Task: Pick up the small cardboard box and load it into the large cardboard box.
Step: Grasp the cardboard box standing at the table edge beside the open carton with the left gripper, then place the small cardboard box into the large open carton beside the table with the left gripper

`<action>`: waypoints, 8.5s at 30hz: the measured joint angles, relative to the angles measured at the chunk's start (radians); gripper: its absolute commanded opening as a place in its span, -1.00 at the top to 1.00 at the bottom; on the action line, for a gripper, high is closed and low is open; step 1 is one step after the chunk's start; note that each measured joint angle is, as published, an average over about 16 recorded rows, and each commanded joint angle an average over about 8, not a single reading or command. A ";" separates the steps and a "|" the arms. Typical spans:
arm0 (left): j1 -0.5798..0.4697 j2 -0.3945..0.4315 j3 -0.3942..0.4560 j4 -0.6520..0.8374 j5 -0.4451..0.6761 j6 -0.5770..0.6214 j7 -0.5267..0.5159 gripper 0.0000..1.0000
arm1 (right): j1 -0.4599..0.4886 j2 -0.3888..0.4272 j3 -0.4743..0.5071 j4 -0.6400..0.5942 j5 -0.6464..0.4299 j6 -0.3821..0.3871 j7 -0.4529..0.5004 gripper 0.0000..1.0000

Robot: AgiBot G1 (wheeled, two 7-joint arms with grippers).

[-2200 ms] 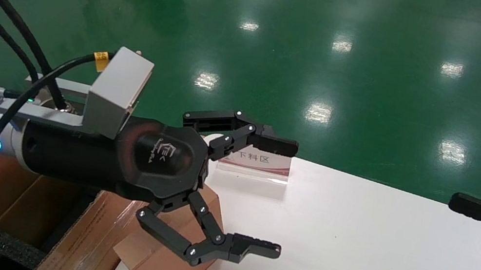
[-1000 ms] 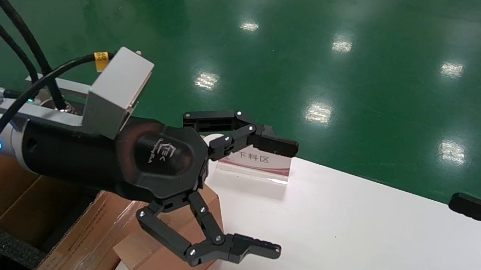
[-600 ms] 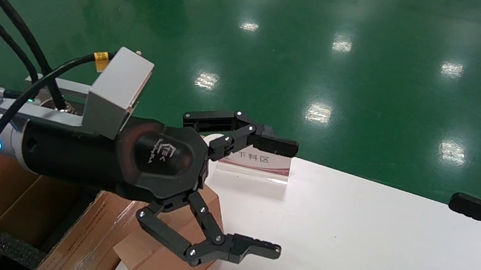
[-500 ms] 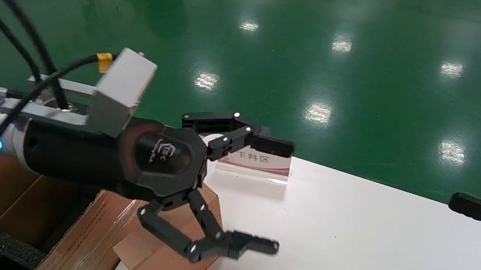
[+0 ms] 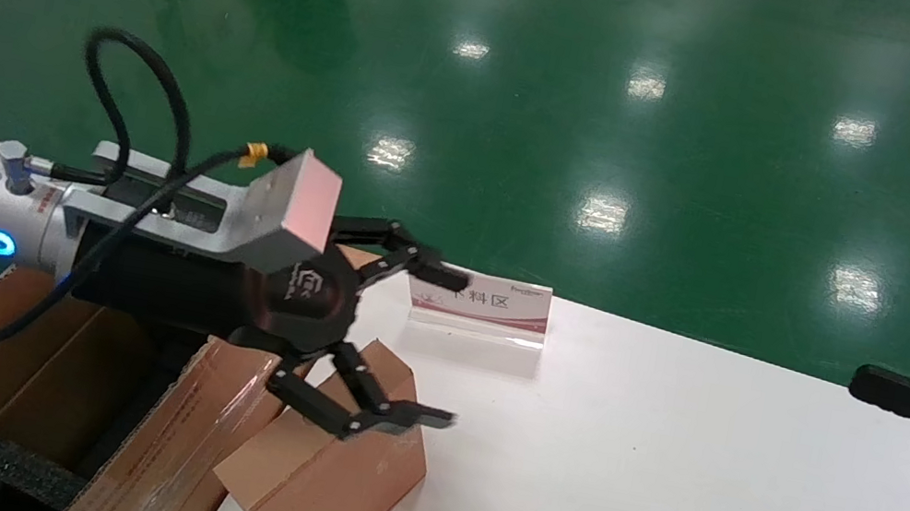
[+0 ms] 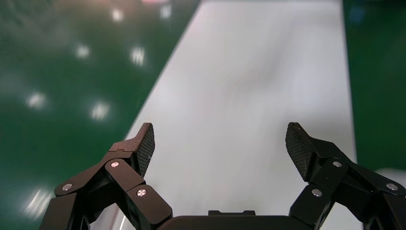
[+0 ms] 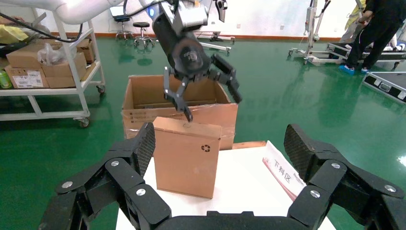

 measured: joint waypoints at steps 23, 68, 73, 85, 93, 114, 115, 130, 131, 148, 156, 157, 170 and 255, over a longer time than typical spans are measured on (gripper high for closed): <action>-0.434 0.049 0.426 -0.001 0.233 0.118 -0.406 -1.00 | 0.000 0.001 -0.002 0.000 0.001 0.001 -0.001 -1.00; -0.860 0.180 1.247 -0.001 0.207 0.072 -0.743 -1.00 | 0.001 0.002 -0.005 0.000 0.003 0.002 -0.002 -1.00; -0.864 0.181 1.261 -0.002 0.204 0.063 -0.741 -1.00 | 0.001 0.002 -0.005 0.000 0.004 0.002 -0.003 -1.00; -0.864 0.181 1.262 -0.002 0.202 0.060 -0.739 1.00 | 0.001 0.002 -0.005 0.000 0.004 0.002 -0.003 1.00; -0.862 0.181 1.258 -0.002 0.203 0.063 -0.741 1.00 | 0.001 0.002 -0.005 0.000 0.004 0.003 -0.003 1.00; -0.861 0.181 1.255 -0.001 0.205 0.065 -0.742 1.00 | 0.001 0.002 -0.005 0.000 0.004 0.003 -0.003 1.00; -0.861 0.181 1.255 0.000 0.205 0.065 -0.742 1.00 | 0.001 0.002 -0.005 0.000 0.004 0.003 -0.003 1.00; -1.022 0.162 1.212 0.030 0.221 0.084 -0.767 1.00 | 0.001 0.002 -0.006 -0.001 0.004 0.002 -0.003 1.00; -1.048 0.161 1.208 0.032 0.227 0.088 -0.772 1.00 | 0.001 0.002 -0.006 -0.001 0.004 0.002 -0.003 1.00; -1.536 0.130 1.445 0.081 0.315 0.138 -0.867 1.00 | 0.002 0.003 -0.007 -0.001 0.005 0.003 -0.004 1.00; -1.673 0.070 1.661 0.078 0.313 0.161 -0.900 1.00 | 0.002 0.003 -0.007 -0.001 0.005 0.003 -0.004 1.00; -1.684 0.061 1.683 0.076 0.313 0.164 -0.905 1.00 | 0.002 0.003 -0.007 -0.001 0.005 0.003 -0.004 1.00; -1.746 -0.081 1.839 0.026 0.362 0.183 -0.957 1.00 | 0.002 0.003 -0.008 -0.001 0.006 0.003 -0.004 -1.00; -1.296 -0.355 1.821 0.075 0.636 -0.239 -1.089 1.00 | 0.003 0.005 -0.013 -0.001 0.009 0.006 -0.007 -1.00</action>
